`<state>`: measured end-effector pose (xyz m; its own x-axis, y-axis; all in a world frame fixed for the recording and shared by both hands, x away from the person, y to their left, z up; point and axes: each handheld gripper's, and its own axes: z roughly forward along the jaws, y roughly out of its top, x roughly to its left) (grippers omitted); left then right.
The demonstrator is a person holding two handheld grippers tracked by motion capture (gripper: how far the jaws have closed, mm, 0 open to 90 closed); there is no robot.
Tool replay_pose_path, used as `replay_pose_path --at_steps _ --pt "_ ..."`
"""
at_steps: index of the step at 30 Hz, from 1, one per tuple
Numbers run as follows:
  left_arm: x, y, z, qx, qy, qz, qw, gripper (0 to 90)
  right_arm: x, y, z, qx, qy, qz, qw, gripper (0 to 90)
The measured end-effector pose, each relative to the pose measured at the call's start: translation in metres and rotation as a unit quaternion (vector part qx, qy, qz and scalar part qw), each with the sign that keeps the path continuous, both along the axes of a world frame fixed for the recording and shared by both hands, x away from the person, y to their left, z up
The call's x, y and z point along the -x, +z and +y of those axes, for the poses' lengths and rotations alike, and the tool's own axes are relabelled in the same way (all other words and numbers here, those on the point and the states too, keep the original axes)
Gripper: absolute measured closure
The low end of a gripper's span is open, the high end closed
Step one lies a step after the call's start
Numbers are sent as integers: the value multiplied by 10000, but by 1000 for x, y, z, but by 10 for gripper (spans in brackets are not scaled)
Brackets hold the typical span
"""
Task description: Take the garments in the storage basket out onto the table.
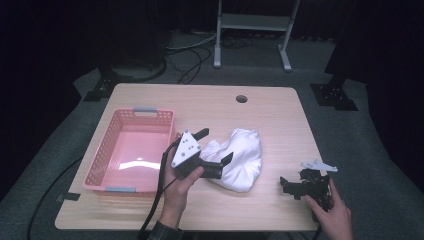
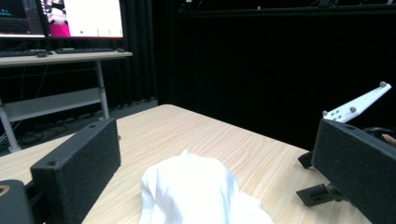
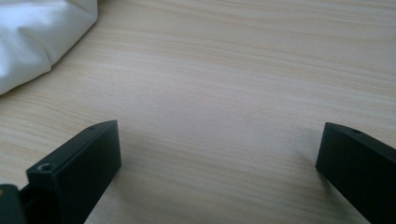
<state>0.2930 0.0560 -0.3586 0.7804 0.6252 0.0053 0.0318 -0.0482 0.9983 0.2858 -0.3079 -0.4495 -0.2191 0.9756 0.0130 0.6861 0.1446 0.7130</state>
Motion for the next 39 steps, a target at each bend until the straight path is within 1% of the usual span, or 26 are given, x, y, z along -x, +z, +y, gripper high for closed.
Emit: replay_pose_path --at_steps 1,2,4,5,7,8,10,12,13,16,18,20,24,26,32,39 --pt "4 -5 2 44 32 -2 10000 10 0 0 0 0 0 0 10000 0" --pt "4 -5 2 44 32 -2 10000 10 0 0 0 0 0 0 10000 0" --pt "8 -10 3 12 38 9 10000 10 0 0 0 1 0 -1 10000 0" --pt "10 -13 3 -39 62 -4 10000 10 0 0 0 0 1 0 10000 0" --pt "14 -18 3 -48 168 -33 9998 10 0 0 0 -3 -1 0 10000 0" --pt "15 -21 3 -20 172 -37 9998 10 0 0 0 -3 -1 0 10000 0" --pt "18 -27 3 27 202 -16 9998 10 0 0 0 -4 -2 0 10000 0" --pt "20 -32 3 8 212 5 9998 10 0 0 0 -5 -2 0 10000 0" --pt "21 -35 3 38 214 27 9998 10 0 0 0 -4 -2 0 10000 0" --pt "25 -46 2 5 277 46 9996 10 0 0 0 -4 -2 -1 10000 0" --pt "25 -52 2 76 264 121 9995 10 0 0 0 -5 -1 0 10000 0" --pt "27 -57 0 20 239 135 9996 10 0 0 0 -4 -1 0 10000 0" --pt "29 -65 0 24 253 193 9995 10 0 0 0 -5 -3 0 10000 0" --pt "30 -69 1 41 244 258 9994 10 0 0 0 -5 -3 1 10000 0" --pt "34 -77 0 -13 215 287 9994 10 0 0 0 -6 -3 -1 10000 0" --pt "36 -83 2 16 188 276 9994 10 0 0 0 -5 -2 0 10000 0"
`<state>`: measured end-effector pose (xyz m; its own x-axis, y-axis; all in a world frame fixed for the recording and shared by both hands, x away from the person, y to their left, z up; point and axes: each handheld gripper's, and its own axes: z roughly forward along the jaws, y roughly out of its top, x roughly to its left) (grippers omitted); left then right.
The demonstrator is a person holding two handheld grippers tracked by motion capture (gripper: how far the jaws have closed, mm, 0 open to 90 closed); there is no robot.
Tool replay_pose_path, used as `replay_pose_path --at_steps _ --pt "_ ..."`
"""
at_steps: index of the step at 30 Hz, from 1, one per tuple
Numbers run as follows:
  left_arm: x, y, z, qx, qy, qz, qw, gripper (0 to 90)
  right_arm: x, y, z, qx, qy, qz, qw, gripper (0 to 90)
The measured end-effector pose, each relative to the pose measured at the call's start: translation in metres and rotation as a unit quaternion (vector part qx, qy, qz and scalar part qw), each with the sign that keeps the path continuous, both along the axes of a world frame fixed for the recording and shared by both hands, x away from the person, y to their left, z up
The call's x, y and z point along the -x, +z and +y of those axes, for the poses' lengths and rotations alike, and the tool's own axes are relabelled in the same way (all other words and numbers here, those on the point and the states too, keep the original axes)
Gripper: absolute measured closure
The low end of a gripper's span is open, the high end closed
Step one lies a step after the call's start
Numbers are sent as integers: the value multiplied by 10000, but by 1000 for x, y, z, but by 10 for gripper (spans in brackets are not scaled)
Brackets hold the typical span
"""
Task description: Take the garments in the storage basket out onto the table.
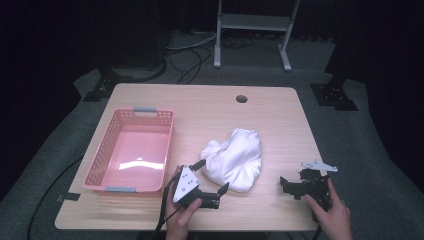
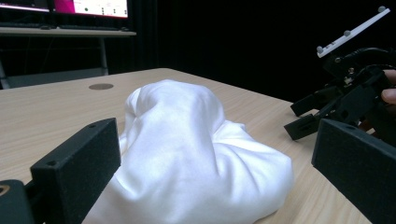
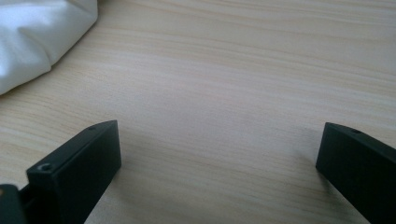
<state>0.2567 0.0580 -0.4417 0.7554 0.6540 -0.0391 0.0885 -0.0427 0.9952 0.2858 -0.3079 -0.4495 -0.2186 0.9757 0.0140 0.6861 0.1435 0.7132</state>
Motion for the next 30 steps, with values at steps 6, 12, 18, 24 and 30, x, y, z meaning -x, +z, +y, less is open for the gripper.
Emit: replay_pose_path --at_steps 6,12,18,24,30 --pt "2 -3 1 20 -22 -53 10000 10 0 0 0 0 0 1 10000 0" --pt "4 -4 3 60 -27 -165 9998 10 0 0 0 1 -1 -2 10000 0" --pt "8 -4 4 76 -7 -281 9996 10 0 0 0 1 -1 -2 10000 0" --pt "8 -4 5 76 -15 -316 9995 10 0 0 0 1 -1 -3 10000 0" --pt "9 -5 5 98 -25 -333 9994 10 0 0 0 0 -1 -3 10000 0"
